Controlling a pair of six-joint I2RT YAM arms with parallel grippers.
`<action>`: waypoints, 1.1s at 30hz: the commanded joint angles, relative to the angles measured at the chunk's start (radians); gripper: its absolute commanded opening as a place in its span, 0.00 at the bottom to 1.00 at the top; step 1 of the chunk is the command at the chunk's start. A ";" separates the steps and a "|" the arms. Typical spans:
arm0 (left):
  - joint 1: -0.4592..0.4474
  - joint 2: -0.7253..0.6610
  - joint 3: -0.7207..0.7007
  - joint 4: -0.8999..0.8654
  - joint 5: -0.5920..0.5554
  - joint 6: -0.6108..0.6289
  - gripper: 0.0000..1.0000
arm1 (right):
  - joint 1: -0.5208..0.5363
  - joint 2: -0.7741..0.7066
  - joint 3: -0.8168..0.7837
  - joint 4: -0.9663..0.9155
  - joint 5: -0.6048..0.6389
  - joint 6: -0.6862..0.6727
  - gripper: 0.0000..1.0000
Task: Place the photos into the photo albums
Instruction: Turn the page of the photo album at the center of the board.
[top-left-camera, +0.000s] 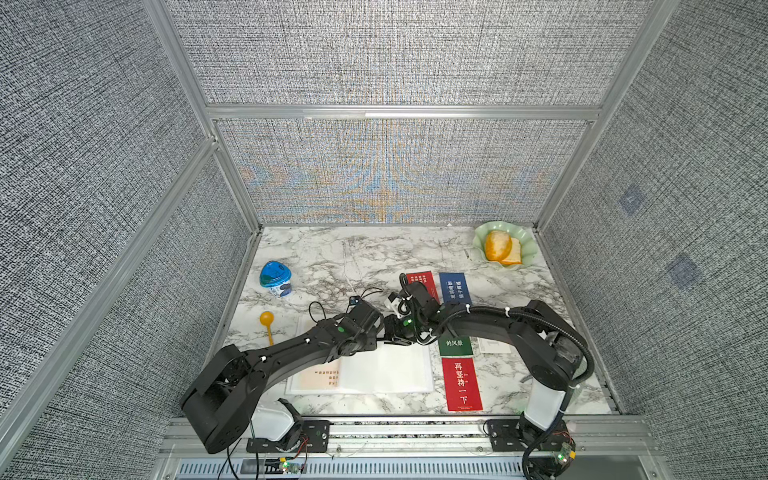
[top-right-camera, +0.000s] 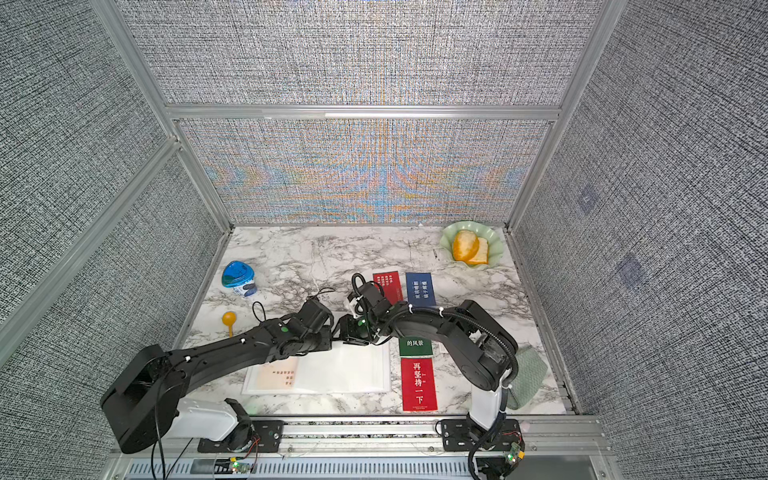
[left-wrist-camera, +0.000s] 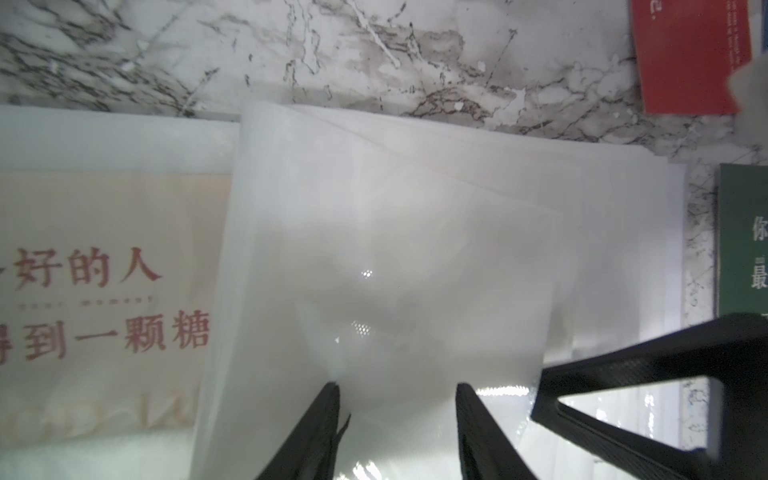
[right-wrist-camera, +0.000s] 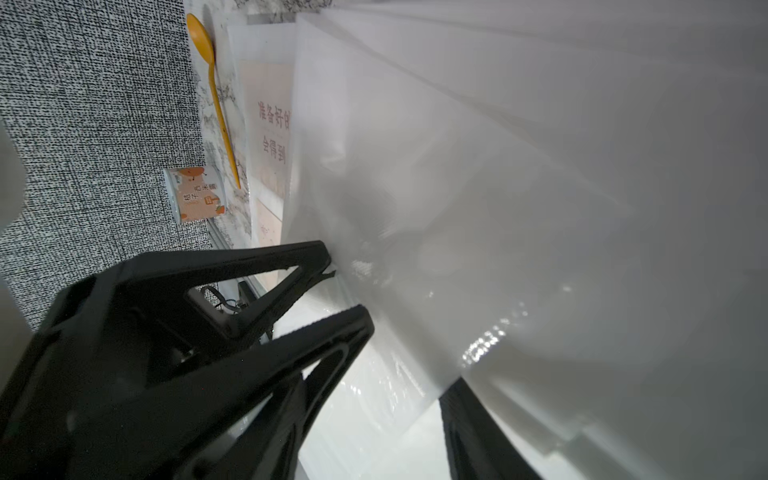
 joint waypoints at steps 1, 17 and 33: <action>-0.002 -0.017 0.016 0.047 0.041 0.030 0.49 | 0.002 -0.002 0.014 0.056 -0.003 0.020 0.53; 0.079 -0.218 0.004 -0.143 -0.128 0.028 0.49 | 0.035 0.077 0.208 0.045 -0.058 0.032 0.54; 0.161 -0.678 -0.014 -0.346 -0.476 0.051 0.48 | 0.188 0.403 0.697 -0.091 -0.146 0.037 0.58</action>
